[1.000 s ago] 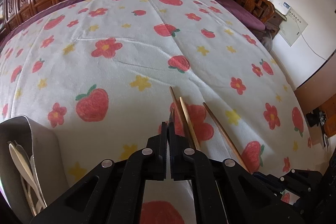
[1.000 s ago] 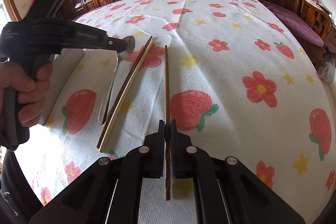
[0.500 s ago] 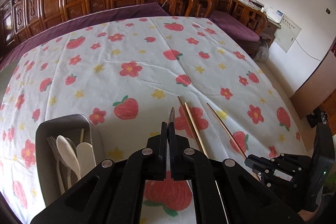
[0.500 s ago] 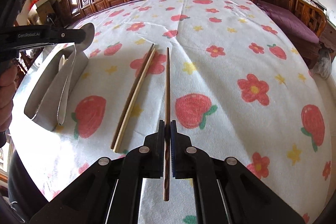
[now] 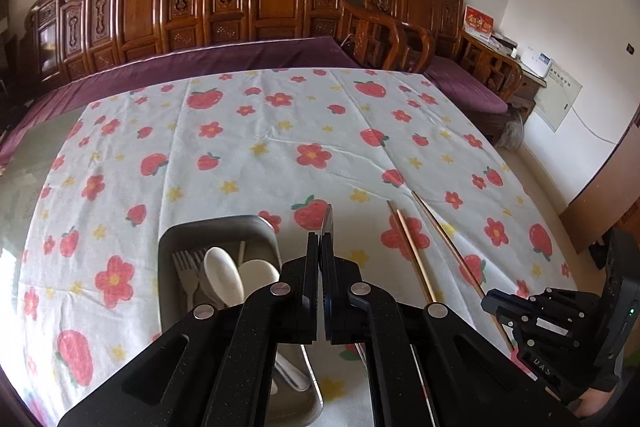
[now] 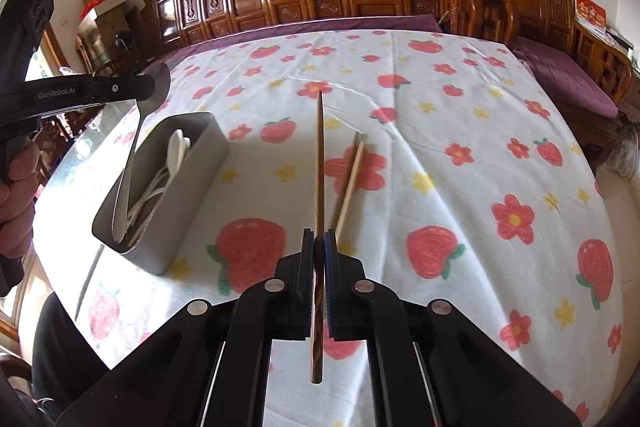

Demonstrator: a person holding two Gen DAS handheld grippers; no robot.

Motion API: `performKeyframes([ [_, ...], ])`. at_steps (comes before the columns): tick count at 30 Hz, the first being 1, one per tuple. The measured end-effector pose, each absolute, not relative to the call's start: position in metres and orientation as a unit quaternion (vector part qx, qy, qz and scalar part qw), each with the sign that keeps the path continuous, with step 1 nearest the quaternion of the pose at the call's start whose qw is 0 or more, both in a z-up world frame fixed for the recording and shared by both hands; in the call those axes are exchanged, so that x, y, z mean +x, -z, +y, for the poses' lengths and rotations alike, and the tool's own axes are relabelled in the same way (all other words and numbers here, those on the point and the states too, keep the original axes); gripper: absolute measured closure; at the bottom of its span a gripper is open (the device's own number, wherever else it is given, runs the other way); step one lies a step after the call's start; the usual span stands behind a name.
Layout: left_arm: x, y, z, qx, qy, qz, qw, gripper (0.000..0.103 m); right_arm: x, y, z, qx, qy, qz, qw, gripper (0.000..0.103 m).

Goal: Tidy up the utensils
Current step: 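Lower the steel spoon into the tray with the left gripper while the right carries the chopstick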

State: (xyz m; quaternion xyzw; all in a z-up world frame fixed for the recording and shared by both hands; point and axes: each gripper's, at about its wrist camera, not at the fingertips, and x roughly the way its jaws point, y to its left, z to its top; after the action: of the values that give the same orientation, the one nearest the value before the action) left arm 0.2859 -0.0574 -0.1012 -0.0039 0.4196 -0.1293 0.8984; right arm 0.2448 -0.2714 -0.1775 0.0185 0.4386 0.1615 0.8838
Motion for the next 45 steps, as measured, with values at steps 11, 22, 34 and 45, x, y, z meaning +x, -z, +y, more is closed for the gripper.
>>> performKeyframes([
  [11, 0.28, 0.099, 0.007, -0.007, 0.095, 0.417, 0.904, 0.102, 0.235, 0.164, -0.231, 0.012, -0.191, 0.432, 0.881, 0.097],
  [22, 0.286, 0.124, 0.026, 0.029, 0.066, 0.432, 0.899, 0.102, 0.232, 0.167, -0.223, 0.011, -0.196, 0.436, 0.878, 0.097],
  [34, 0.301, 0.163, 0.025, 0.048, 0.061, 0.467, 0.881, 0.102, 0.233, 0.171, -0.228, 0.017, -0.198, 0.442, 0.875, 0.097],
  [45, 0.315, 0.177, 0.026, 0.03, 0.06, 0.485, 0.872, 0.102, 0.232, 0.166, -0.207, 0.004, -0.218, 0.438, 0.872, 0.097],
])
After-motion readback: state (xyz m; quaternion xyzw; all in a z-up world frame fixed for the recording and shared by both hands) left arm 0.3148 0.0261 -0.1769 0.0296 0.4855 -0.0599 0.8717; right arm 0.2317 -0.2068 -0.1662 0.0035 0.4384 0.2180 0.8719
